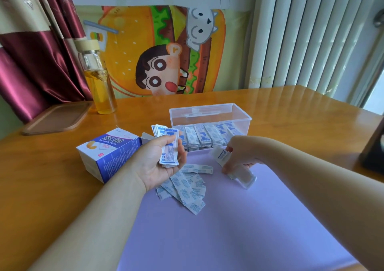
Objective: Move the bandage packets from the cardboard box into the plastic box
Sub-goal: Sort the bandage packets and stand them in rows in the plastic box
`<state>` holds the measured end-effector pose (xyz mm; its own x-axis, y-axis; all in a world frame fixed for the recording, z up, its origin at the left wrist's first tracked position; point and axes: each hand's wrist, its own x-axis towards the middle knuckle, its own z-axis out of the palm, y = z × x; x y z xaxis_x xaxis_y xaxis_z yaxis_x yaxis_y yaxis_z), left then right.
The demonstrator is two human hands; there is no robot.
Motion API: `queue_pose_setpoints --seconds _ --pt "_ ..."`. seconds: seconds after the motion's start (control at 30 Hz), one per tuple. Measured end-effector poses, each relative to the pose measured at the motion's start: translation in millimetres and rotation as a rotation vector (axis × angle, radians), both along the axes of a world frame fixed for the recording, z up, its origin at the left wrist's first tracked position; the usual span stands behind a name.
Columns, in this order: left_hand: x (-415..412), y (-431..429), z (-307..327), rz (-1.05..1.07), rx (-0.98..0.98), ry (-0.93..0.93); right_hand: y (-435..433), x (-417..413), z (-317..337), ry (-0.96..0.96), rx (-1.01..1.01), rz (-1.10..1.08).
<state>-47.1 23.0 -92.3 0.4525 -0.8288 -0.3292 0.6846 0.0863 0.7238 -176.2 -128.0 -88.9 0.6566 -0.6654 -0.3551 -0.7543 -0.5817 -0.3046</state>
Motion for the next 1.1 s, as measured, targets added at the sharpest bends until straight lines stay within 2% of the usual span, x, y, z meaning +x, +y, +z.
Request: queue_pose_setpoints --seconds 0.2,0.5,0.67,0.77,0.93,1.1 --pt "-0.5 -0.1 -2.2 0.012 0.015 -0.015 4.6 6.9 1.5 0.109 -0.209 0.06" --pt "-2.9 0.0 -1.7 0.006 0.025 -0.038 3.1 -2.1 2.3 0.09 -0.1 0.004" --pt "-4.2 0.7 -1.5 0.001 0.029 -0.04 7.5 -5.1 0.8 0.061 -0.118 0.05" --pt "-4.6 0.4 -0.4 -0.004 0.016 -0.027 8.9 -7.3 0.6 -0.007 -0.184 0.09" --pt "-3.0 0.6 -0.1 -0.001 0.004 -0.02 3.0 -9.4 -4.0 -0.24 -0.441 0.071" --pt "-3.2 0.2 -0.1 0.0 0.005 -0.018 12.1 -17.0 -12.2 -0.267 -0.406 0.167"
